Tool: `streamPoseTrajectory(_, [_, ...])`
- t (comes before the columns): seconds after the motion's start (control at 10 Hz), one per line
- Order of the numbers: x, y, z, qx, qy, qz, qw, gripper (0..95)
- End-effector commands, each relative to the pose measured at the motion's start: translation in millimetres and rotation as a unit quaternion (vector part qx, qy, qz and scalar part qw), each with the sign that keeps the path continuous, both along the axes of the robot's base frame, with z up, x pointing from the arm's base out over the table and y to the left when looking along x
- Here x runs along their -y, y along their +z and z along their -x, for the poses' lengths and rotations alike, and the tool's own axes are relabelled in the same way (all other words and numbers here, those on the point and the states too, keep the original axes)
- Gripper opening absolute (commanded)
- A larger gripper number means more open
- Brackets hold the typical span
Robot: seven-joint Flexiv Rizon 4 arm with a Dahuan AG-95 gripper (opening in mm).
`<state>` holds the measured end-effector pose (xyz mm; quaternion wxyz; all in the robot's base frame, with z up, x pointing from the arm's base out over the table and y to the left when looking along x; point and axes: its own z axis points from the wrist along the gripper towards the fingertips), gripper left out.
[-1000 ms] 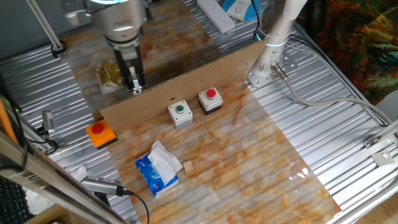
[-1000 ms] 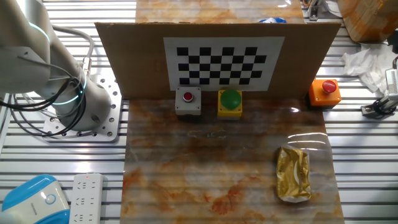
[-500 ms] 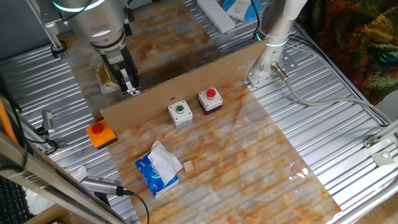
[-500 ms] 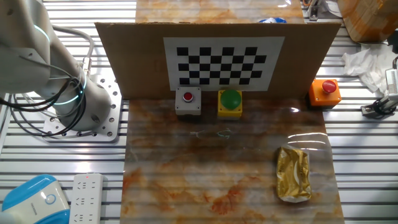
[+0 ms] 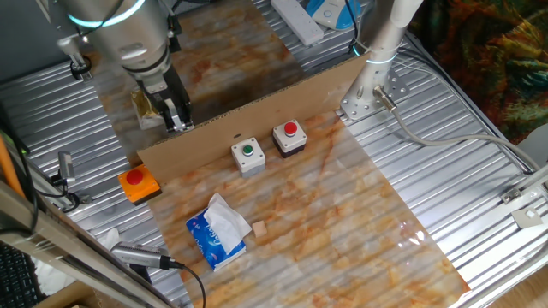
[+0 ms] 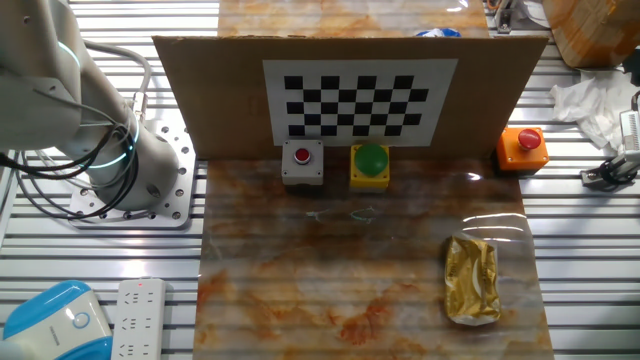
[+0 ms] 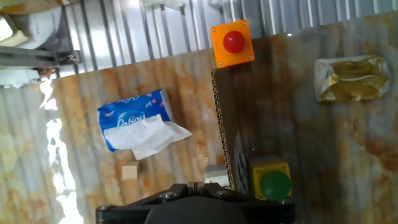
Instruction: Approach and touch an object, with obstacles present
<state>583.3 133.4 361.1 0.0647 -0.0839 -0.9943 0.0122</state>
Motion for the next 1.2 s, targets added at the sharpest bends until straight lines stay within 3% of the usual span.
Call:
streamPoseTrajectory(0.1, [1.0, -0.9, 1.4, 0.003, -0.009, 0.010, 0.9999, 0.0])
streamPoseTrajectory(0.6, [1.0, -0.9, 1.4, 0.001, -0.026, 0.018, 0.9995, 0.0])
streamPoseTrajectory(1.2, [1.0, -0.9, 1.4, 0.000, -0.030, 0.015, 0.9994, 0.0])
